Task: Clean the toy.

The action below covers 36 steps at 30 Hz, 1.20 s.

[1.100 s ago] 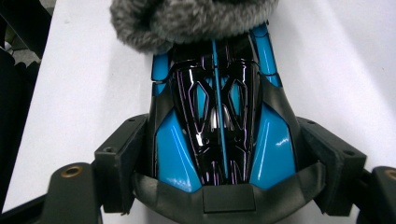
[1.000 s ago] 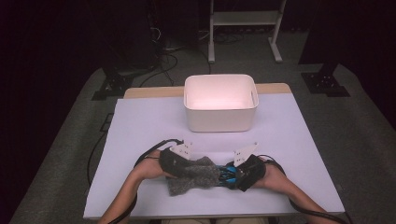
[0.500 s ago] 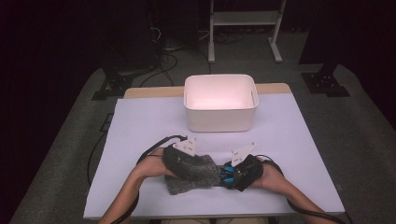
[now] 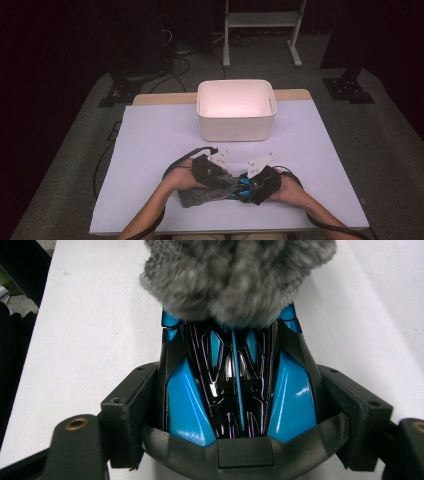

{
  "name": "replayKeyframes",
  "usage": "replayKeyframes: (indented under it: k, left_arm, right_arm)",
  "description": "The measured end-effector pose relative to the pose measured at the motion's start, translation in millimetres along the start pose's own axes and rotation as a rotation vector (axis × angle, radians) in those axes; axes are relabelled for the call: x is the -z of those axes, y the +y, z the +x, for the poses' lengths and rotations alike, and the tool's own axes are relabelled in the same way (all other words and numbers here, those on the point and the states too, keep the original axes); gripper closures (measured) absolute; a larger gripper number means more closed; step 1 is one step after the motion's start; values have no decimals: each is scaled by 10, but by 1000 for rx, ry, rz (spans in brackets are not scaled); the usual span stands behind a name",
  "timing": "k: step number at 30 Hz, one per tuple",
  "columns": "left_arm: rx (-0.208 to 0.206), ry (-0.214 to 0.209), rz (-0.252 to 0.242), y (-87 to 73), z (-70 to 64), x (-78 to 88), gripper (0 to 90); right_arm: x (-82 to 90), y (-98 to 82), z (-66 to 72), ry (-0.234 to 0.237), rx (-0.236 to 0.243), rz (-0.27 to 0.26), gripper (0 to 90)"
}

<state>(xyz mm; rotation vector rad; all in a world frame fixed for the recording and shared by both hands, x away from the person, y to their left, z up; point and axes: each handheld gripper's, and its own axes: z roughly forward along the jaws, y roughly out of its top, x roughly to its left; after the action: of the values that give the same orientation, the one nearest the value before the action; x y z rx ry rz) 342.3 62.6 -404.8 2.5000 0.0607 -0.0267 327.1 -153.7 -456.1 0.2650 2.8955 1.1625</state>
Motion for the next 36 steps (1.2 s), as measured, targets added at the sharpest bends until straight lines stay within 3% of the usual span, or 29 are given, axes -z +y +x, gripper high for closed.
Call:
replayKeyframes:
  k: [3,11,17,19,24,28,36]
  left_arm:
    - [-12,12,9,-35,-16,52,748]
    - [-9,11,-28,-98,-30,288,754]
    - [-53,-25,-23,65,-29,107,755]
    - [-61,-33,7,89,-10,4,755]
    - [-54,-32,7,47,-4,23,763]
    - [-42,-3,29,-84,-22,128,762]
    - [45,47,69,-525,1,318,761]
  right_arm:
    - [1,15,-6,4,3,12,231]
    - [-32,59,-32,22,16,17,232]
    - [-120,152,-42,26,37,15,232]
    - [-132,164,-42,26,38,15,232]
    - [-129,145,-45,27,37,4,233]
    - [-127,143,-41,27,38,4,233]
    - [-128,142,-41,24,40,2,233]
